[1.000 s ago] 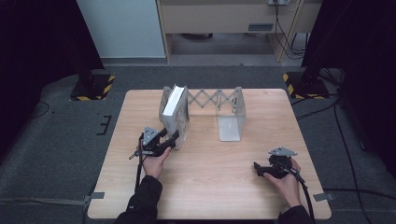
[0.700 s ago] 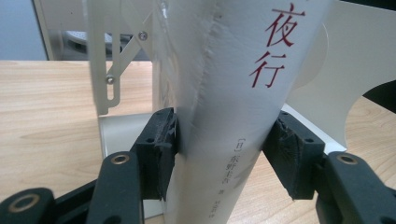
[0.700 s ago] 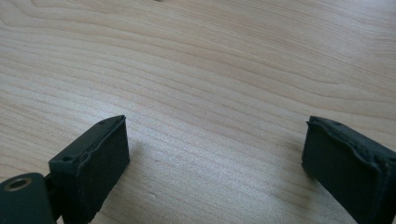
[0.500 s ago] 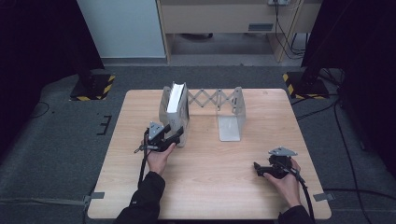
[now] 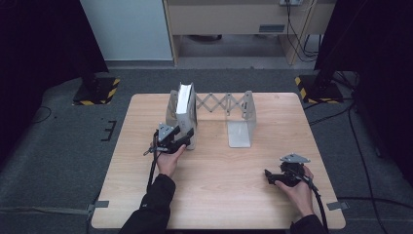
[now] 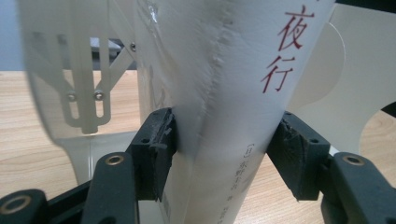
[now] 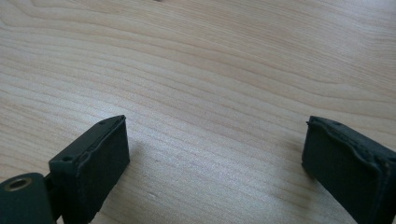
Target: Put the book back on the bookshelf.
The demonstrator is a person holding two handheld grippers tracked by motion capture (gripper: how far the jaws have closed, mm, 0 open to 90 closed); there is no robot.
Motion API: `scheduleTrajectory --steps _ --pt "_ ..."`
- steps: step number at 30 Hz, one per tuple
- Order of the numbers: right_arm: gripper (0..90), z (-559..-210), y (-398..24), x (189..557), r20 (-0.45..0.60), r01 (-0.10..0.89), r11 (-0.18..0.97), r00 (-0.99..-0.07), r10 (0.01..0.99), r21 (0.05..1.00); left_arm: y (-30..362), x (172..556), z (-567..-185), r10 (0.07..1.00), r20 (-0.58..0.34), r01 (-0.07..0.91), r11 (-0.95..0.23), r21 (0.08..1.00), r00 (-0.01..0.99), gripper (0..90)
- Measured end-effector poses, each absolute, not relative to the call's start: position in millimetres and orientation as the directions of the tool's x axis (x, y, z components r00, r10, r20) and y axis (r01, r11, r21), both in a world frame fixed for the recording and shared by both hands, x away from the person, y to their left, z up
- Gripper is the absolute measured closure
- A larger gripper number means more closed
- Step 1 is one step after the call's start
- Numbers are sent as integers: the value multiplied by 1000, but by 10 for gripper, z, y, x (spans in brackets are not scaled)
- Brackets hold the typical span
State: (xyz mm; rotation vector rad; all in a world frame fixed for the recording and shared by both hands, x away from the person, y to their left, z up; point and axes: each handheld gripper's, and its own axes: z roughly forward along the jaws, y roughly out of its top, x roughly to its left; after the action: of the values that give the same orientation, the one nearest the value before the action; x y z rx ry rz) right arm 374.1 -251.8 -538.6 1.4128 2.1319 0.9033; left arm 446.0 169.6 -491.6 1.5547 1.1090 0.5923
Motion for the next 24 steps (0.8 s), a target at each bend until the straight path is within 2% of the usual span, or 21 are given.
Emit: scheduleTrajectory --steps 5,17,24 --pt "77 -5386 -2518 3741 4 643 270 -391 920 716 1646 4494 -4916 876 -145 330 -18 944 460 411" --pt "77 -5385 -2517 3740 6 644 269 -390 921 716 1672 4499 -4913 867 -152 339 -21 941 475 400" --pt "76 -5386 -2518 3740 4 643 270 -391 920 716 1710 4456 -4898 859 -163 383 -41 923 486 297"
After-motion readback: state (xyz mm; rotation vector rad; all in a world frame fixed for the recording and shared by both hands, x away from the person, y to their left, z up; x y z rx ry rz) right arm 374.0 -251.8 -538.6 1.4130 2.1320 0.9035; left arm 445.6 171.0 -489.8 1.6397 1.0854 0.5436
